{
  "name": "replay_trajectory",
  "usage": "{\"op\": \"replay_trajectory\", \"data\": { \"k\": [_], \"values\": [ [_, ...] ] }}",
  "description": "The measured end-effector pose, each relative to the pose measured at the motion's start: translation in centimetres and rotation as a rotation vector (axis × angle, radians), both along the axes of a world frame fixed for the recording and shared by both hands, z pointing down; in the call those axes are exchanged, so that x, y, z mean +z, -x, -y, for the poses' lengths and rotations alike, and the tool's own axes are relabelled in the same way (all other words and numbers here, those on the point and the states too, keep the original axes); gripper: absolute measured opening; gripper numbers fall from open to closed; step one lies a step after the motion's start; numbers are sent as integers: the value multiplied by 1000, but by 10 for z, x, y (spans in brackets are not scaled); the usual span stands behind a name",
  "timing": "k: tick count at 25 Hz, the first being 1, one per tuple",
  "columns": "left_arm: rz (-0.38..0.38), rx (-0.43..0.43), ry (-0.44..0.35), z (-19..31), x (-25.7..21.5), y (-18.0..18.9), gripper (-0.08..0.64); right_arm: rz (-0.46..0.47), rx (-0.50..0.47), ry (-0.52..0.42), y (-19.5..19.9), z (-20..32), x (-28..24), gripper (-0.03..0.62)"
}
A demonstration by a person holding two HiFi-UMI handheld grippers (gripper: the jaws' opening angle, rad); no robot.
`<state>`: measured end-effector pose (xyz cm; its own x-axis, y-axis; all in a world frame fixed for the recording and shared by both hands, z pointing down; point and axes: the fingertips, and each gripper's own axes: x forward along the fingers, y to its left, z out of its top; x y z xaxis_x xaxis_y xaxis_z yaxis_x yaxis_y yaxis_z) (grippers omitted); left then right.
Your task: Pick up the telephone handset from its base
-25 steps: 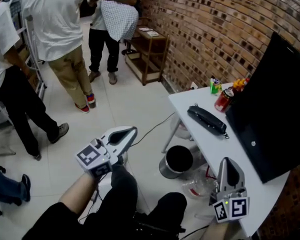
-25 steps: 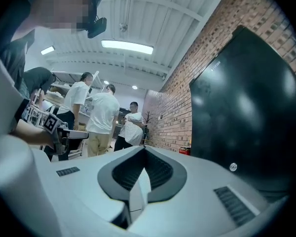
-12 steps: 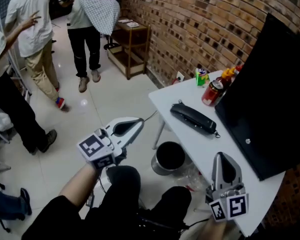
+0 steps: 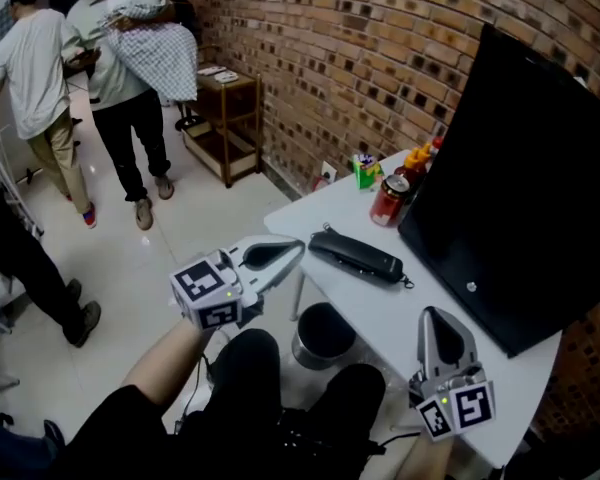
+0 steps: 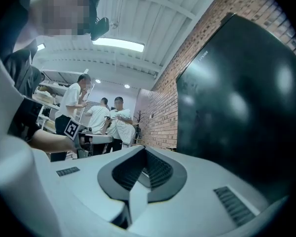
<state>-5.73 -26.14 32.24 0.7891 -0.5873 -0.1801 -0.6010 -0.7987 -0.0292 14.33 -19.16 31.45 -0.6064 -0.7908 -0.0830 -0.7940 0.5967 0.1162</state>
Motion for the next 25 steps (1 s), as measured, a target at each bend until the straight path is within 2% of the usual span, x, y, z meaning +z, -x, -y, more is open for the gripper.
{"op": "replay_trajectory", "data": {
  "k": [5,8,12,14,16,22,25],
  "values": [
    [8,120,12,22,-17,-24,5,-8,39,0,-5,9,-1,11],
    [133,197,-15,32,-14,-41,5,-16,61,-1,-5,13,-1,11],
    [275,346,12,45,-5,-66,8,-27,88,1,-7,18,2,11],
    [341,413,44,52,0,-79,103,-37,97,3,-8,19,3,11],
    [408,474,81,56,5,-91,233,-47,102,9,-9,19,5,11],
    [721,621,95,55,42,-109,302,-62,109,18,-6,21,6,11],
    [776,672,100,50,55,-111,301,-68,113,28,-7,22,10,11]
  ]
}}
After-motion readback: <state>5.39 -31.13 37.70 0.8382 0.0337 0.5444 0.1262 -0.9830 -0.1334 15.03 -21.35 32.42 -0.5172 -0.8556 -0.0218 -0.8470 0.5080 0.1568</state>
